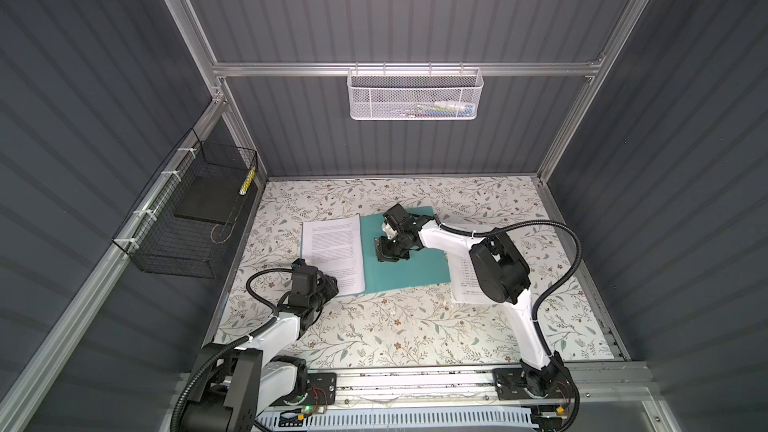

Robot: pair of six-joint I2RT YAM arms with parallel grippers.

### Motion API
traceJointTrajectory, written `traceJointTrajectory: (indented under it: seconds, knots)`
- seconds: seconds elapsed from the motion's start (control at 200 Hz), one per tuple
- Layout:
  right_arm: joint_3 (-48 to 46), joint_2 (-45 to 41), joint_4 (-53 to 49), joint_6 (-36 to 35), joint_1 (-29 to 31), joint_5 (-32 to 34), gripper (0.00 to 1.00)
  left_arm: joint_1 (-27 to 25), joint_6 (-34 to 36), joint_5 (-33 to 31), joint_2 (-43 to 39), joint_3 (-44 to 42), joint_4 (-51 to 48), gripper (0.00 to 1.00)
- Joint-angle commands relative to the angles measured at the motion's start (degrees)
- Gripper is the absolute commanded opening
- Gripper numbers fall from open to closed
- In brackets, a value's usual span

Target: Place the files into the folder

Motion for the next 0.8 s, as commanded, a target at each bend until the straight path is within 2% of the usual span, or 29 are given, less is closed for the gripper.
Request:
traceJointTrajectory:
  seconds: [0.0,0.646,0.746,0.796]
  knots:
    - [-2.11,5.25,-11.01,-0.61,-1.03,8.46,0.00,0.39,-0.98,-2.28,0.73,0.36,-3.46,0.38]
    - [-5.48,7.15,-10.23,-1.49,-3.96,6.10,0.00,0.44,-0.89,-2.63,4.58,1.85,-3.18,0.39]
    - [-7.31,5.82,-7.97,-1.70,-4.91,3.31,0.00,0.48,-1.14,-3.38,4.05,1.69,-3.62,0.39]
    - [-10.90,3.53,-2.83,-0.91,-6.08,-1.46,0.00,0.48,-1.16,-3.43,3.95,1.84,-3.87,0.39]
